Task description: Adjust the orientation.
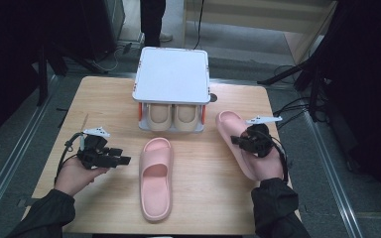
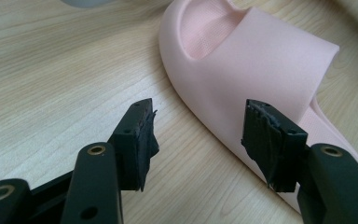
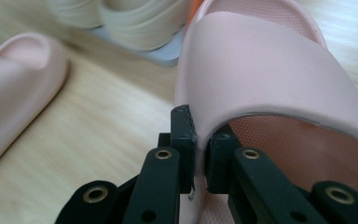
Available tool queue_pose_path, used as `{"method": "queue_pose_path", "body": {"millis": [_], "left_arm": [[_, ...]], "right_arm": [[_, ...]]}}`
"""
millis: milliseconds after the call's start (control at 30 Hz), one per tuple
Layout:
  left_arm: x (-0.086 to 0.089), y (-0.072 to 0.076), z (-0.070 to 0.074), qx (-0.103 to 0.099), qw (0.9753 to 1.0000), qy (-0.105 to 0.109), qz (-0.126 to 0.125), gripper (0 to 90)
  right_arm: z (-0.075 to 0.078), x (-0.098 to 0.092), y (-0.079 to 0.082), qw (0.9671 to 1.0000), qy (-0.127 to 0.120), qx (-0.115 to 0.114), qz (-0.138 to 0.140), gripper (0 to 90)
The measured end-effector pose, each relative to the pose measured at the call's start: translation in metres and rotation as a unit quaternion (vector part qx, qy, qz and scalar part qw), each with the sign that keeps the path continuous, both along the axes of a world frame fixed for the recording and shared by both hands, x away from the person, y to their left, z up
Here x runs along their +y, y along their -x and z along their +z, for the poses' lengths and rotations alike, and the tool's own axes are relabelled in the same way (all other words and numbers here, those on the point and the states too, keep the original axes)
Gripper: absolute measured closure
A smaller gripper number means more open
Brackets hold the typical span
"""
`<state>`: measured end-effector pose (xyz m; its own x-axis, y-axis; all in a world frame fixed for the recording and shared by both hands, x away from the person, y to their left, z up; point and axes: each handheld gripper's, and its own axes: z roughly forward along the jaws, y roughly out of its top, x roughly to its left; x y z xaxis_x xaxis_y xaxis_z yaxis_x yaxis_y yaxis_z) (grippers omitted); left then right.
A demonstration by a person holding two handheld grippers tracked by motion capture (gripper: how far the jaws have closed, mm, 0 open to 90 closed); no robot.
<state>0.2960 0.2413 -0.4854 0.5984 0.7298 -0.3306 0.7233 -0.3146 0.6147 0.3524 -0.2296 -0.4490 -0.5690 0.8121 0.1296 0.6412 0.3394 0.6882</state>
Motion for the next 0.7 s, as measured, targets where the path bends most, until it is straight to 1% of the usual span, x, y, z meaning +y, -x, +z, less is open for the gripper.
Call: {"method": "queue_pose_path", "body": {"millis": [67, 133, 200, 267, 367, 400, 433, 500, 600, 700], "left_arm": [[-0.001, -0.001, 0.000, 0.002, 1.0000, 0.004, -0.002, 43.1], [-0.003, -0.003, -0.001, 0.002, 1.0000, 0.003, -0.004, 43.0], [-0.004, -0.004, -0.001, 0.001, 1.0000, 0.002, -0.007, 43.0], [-0.006, -0.006, 0.000, 0.001, 0.9999, 0.002, -0.010, 43.0], [-0.009, -0.009, 0.000, -0.003, 0.9999, 0.006, -0.015, 45.8], [-0.010, -0.009, 0.001, -0.008, 0.9999, 0.002, -0.015, 47.3], [-0.011, -0.009, 0.003, -0.017, 0.9998, 0.001, -0.013, 48.8], [-0.012, -0.010, 0.006, -0.028, 0.9994, 0.010, -0.016, 50.7], [-0.016, -0.011, 0.005, -0.023, 0.9995, 0.008, -0.020, 50.9], [-0.019, -0.012, 0.006, -0.025, 0.9993, 0.008, -0.025, 50.5]], "right_arm": [[-0.001, 0.009, 0.011, 0.9999, 0.002, 0.002, 0.011, 85.1], [-0.004, 0.017, 0.019, 0.9998, 0.004, 0.012, 0.012, 85.1], [-0.007, 0.026, 0.025, 0.9995, 0.008, 0.022, 0.021, 85.0], [-0.010, 0.034, 0.031, 0.9992, 0.014, 0.024, 0.028, 85.0], [-0.012, 0.047, 0.037, 0.9988, 0.019, 0.023, 0.038, 85.0], [-0.013, 0.051, 0.039, 0.9987, 0.019, 0.023, 0.042, 85.0], [-0.014, 0.055, 0.041, 0.9986, 0.020, 0.024, 0.043, 85.0], [-0.016, 0.062, 0.044, 0.9984, 0.019, 0.025, 0.047, 85.0], [-0.020, 0.073, 0.048, 0.9980, 0.021, 0.027, 0.053, 84.9], [-0.024, 0.083, 0.051, 0.9976, 0.023, 0.030, 0.058, 84.8]]}}
